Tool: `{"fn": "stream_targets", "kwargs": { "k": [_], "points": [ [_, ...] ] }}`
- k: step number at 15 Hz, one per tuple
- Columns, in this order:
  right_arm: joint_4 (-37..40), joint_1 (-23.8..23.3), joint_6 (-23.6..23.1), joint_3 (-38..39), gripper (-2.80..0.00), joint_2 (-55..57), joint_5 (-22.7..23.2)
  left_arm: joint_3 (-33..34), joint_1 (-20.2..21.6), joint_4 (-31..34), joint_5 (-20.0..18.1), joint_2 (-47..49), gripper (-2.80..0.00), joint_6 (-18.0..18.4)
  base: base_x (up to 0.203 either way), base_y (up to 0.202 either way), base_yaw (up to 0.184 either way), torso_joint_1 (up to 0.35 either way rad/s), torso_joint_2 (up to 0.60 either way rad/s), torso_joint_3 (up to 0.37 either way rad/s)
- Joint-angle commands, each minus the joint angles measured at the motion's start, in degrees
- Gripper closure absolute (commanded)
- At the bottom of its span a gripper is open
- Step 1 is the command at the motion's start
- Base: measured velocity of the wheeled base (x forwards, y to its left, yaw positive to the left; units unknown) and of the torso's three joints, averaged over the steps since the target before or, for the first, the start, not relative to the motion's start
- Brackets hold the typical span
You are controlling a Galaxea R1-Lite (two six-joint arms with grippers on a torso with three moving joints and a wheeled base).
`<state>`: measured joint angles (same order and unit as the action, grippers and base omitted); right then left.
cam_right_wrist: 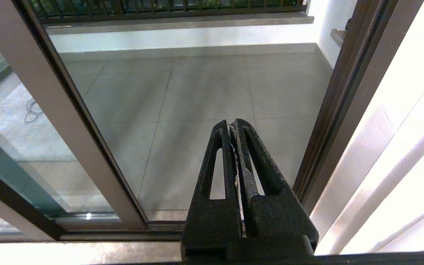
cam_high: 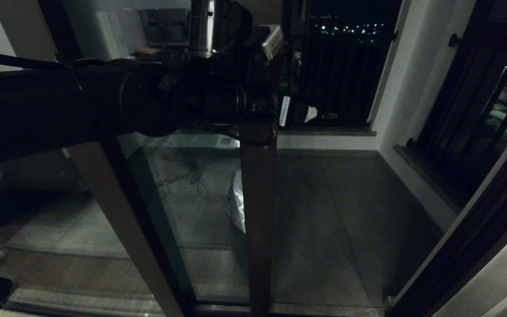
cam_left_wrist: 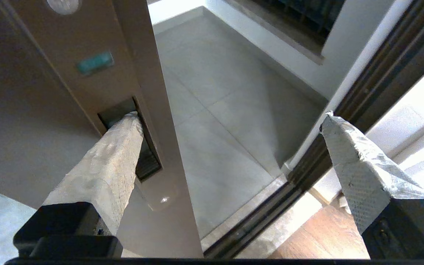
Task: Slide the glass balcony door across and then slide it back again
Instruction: Close the slid door
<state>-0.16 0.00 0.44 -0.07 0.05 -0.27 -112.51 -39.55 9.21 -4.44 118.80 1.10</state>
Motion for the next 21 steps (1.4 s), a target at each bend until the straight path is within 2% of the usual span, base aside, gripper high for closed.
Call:
{"fn": "stream_targets", "kwargs": {
  "k": [1, 4, 10, 12, 15, 18, 21],
  "points": [
    [0.0, 0.0, 0.0, 0.0, 0.00, 0.0, 0.0, -0.1, -0.9, -0.8, 0.1, 0.9, -2.80, 0.0, 0.000, 0.000, 0.000, 0.000, 0.00, 0.000],
    [0.0, 0.0, 0.0, 0.0, 0.00, 0.0, 0.0, -0.1, -2.1, -5.4, 2.7, 3.3, -2.80, 0.1, 0.000, 0.000, 0.000, 0.000, 0.00, 0.000],
    [0.0, 0.0, 0.0, 0.0, 0.00, 0.0, -0.1, 0.5, -4.5, -4.5, 3.1, -1.6, -2.80, -0.1, 0.000, 0.000, 0.000, 0.000, 0.00, 0.000],
    [0.0, 0.0, 0.0, 0.0, 0.00, 0.0, 0.0, 1.9, -5.4, -3.4, 5.3, -3.6, -2.80, -0.6, 0.000, 0.000, 0.000, 0.000, 0.00, 0.000],
    [0.0, 0.0, 0.0, 0.0, 0.00, 0.0, 0.0, 6.3, -5.3, -2.4, 8.7, -8.3, -2.80, -1.1, 0.000, 0.000, 0.000, 0.000, 0.00, 0.000],
    [0.0, 0.0, 0.0, 0.1, 0.00, 0.0, 0.0, 10.6, -5.2, -1.7, 9.8, -15.7, -2.80, -1.2, 0.000, 0.000, 0.000, 0.000, 0.00, 0.000],
    [0.0, 0.0, 0.0, 0.0, 0.00, 0.0, 0.0, 21.6, -5.2, -0.3, 12.0, -26.8, -2.80, -1.0, 0.000, 0.000, 0.000, 0.000, 0.00, 0.000]
  ]
}}
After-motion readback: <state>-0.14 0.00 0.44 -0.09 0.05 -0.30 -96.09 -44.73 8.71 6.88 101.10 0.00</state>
